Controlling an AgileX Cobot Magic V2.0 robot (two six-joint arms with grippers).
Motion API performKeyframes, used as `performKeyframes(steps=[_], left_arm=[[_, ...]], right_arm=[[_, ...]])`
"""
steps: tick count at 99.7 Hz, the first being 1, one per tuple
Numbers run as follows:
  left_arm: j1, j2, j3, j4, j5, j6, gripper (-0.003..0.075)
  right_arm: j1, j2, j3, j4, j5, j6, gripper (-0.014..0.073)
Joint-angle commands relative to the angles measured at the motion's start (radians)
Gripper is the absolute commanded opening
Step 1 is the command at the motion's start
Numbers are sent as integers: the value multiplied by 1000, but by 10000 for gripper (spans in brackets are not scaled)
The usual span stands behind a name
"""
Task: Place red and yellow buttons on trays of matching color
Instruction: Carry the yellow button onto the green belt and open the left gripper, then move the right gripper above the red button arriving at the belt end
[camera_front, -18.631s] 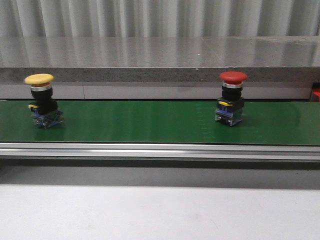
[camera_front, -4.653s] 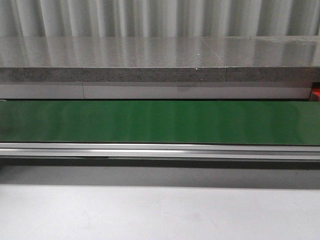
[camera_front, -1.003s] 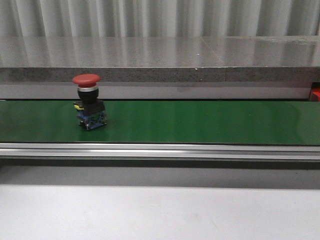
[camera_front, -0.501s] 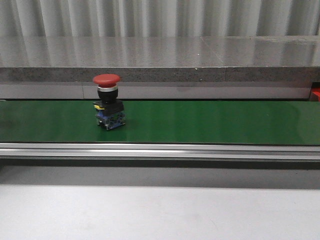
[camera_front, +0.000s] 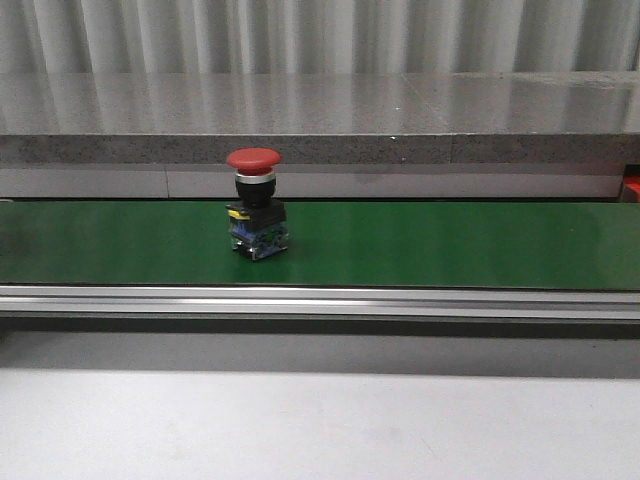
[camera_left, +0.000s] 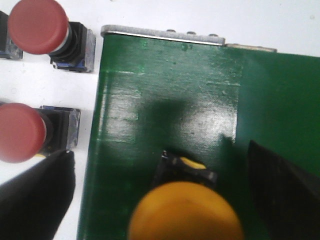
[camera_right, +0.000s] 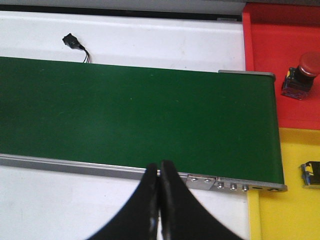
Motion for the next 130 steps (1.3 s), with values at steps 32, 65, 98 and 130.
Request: performKeyframes(steps=[32,65,98,130], left_arm=[[-85,-344,4,-5,-37,22,618],[-130,-741,256,-8,-125,22,618],[-130,-1126,527,-8,-130,22,616],[-130,-1248,621,-6,-171,22,258]], right_arm=[[0,-7,-24,2,-56,-8,-65],[0,-7,-24,2,-56,-8,-65],[0,-7,-24,2,-58,-8,-65],[0,-7,-24,3,-61,-8,-65]])
